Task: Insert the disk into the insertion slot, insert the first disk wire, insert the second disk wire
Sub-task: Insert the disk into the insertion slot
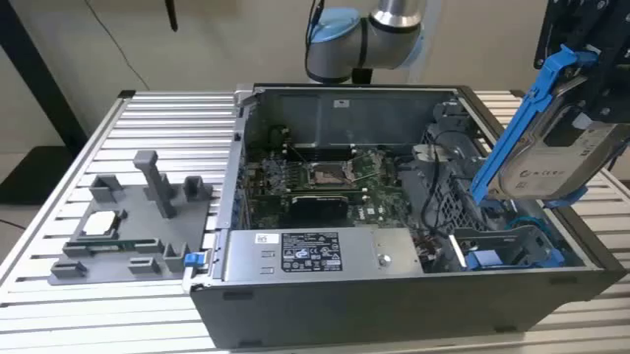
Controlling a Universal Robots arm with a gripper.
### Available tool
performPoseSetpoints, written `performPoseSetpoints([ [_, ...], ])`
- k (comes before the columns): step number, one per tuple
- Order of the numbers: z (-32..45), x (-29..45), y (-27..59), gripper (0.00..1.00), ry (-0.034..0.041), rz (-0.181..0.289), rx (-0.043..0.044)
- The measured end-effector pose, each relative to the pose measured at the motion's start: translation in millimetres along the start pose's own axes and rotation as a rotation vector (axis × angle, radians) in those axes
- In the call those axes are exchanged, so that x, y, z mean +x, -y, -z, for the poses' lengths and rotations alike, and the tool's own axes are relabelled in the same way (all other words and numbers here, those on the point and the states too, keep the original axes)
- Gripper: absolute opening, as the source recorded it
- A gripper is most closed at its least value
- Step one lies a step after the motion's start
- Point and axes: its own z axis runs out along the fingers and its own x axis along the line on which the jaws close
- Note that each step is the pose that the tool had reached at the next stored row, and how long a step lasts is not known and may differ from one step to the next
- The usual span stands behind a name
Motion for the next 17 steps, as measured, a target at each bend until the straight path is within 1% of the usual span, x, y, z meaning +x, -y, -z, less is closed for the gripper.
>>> performPoseSetpoints([
  [8, -1.2, 0.0, 0.0, 0.0, 0.0007, 0.0, -0.0001],
  [17, -8.6, 1.5, 0.8, 0.0, 0.0008, -0.006, -0.0002],
])
